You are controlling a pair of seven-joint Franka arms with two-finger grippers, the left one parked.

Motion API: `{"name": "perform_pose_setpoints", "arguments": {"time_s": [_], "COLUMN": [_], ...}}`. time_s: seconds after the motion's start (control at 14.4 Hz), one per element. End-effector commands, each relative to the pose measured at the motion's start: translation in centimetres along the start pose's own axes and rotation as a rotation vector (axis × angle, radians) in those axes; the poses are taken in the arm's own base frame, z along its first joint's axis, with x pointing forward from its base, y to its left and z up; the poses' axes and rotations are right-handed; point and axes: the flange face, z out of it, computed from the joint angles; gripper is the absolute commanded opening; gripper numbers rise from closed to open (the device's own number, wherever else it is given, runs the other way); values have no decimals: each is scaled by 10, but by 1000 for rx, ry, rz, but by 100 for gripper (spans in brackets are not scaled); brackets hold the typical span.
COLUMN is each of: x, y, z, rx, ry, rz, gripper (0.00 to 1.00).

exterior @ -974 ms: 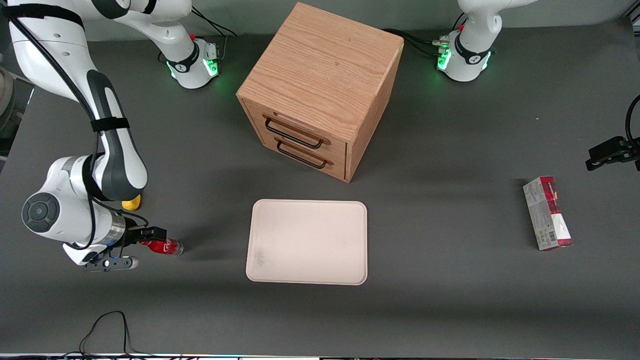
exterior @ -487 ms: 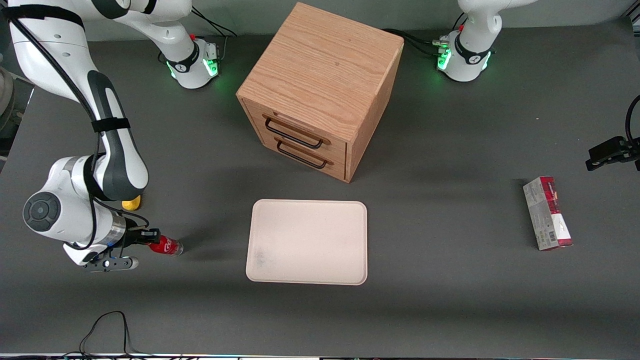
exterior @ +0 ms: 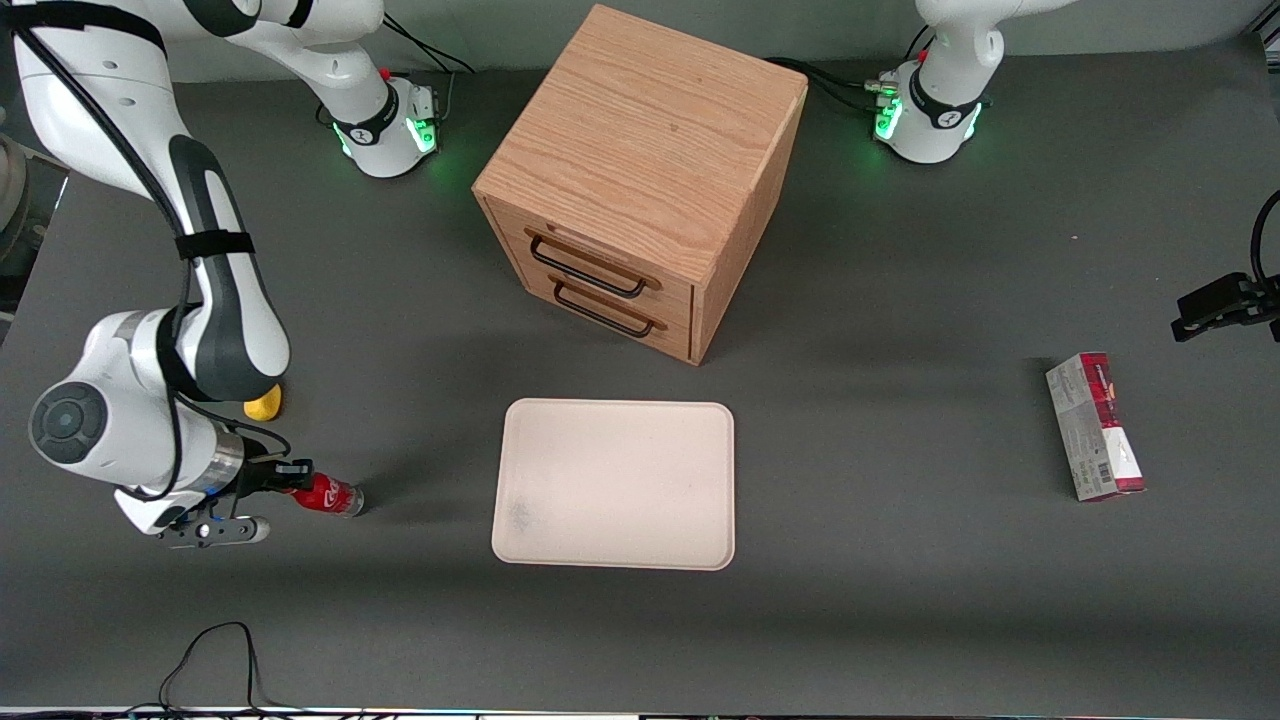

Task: Place coke bottle on tray
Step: 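Close the right gripper around the red bottle's body, then lift the red bottle and carry it toward the white tray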

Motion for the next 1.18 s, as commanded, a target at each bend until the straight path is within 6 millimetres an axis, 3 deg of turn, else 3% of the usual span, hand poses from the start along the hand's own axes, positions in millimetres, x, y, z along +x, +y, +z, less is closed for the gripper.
{"name": "perform_pose_setpoints", "arguments": {"time_s": [0.0, 0.28, 0.35, 0.49, 0.56, 0.77, 0.83, 0.97, 1.11], "x": [-2, -19, -23, -26, -27, -31, -30, -22, -11], "y": [-7, -32, -43, -69, -92, -175, -201, -248, -276], "z": [-94, -191, -207, -220, -224, -221, -211, -176, -144], "rx": [11, 28, 38, 64, 86, 81, 63, 84, 86], "ry": [-33, -39, -24, -1, 14, 58, 72, 76, 109], "rz": [-2, -46, -67, -99, -96, -65, -82, -119, -139], "gripper": [0, 2, 2, 5, 5, 5, 8, 12, 12]}}
